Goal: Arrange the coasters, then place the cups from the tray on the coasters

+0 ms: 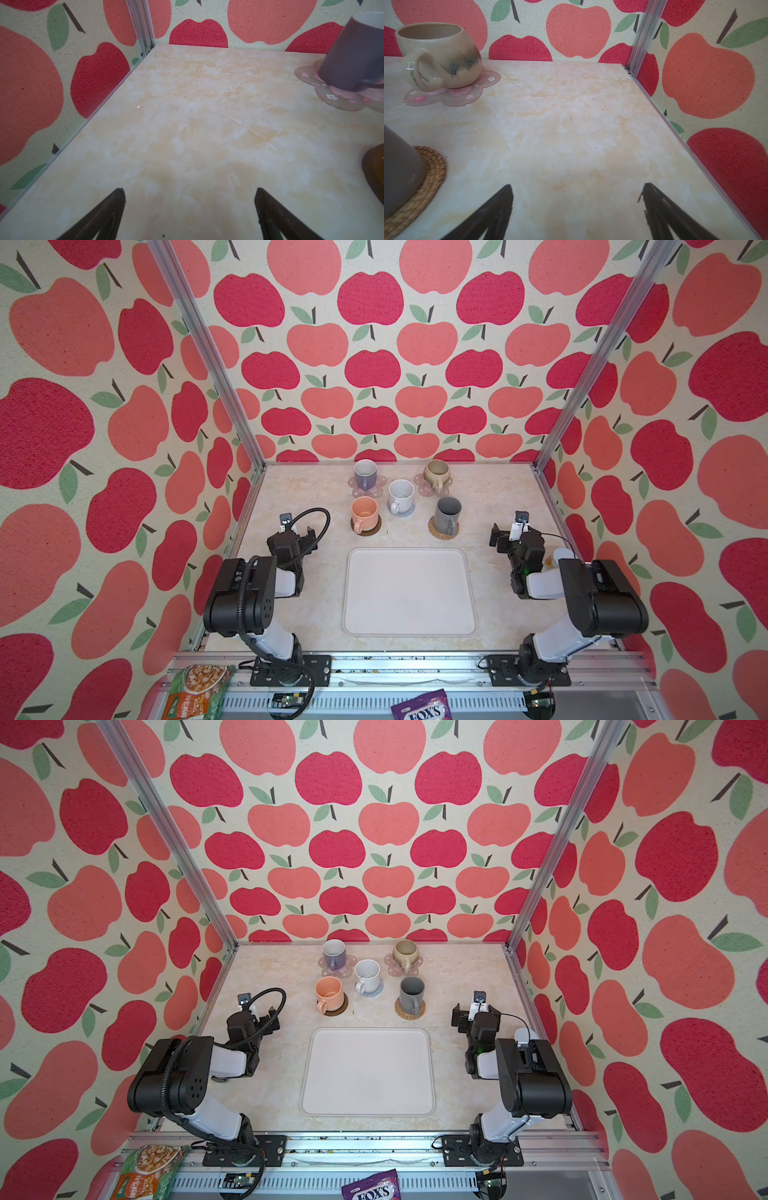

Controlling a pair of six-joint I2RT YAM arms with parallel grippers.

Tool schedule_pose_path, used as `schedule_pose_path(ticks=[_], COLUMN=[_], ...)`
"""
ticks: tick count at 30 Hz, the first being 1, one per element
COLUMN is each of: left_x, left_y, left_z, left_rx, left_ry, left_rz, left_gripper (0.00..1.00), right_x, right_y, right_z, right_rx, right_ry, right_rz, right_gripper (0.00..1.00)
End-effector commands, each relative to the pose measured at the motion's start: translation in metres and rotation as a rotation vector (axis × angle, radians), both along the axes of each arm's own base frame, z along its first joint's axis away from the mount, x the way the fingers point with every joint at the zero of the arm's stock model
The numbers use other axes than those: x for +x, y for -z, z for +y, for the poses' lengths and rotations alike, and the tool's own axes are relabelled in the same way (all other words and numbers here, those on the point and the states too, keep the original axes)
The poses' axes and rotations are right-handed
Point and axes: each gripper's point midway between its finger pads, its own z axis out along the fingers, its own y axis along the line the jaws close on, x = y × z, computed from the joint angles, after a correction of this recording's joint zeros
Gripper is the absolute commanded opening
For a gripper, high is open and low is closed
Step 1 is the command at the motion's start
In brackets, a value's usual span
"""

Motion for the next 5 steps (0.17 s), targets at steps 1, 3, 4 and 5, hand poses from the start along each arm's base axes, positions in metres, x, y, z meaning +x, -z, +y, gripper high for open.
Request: schedule_pose_path(ticks=[1,3,4,5], left_x=[0.0071,0.0068,0.0071,0.0067], left_y=[-0.0144,-0.0135,-0.0139,-0.0135], left_z=[0.0035,0.0032,0.0035,0.0036], left_rx=[0.007,0.007,0.007,0.007], left_ry=[-0.015,-0.015,-0.015,-0.015], left_rz=[-0.052,-0.05,-0.051,-0.051], left_gripper=[0.99,0.99,0.99,0.99], right_x=[0.0033,0.0032,0.0026,0.0022], right_y=[-0.0009,-0.0014,-0.0012,-0.002], right_z=[-0.0026,-0.0029,-0.0033,-0.0035], right_rx=[-0.03,-0.03,-0.032,-0.035], right_ry=[0.016,0.017,0.019,0.025], right_rz=[0.009,0.006,0.006,0.001], right_gripper=[0.99,0.99,0.99,0.99])
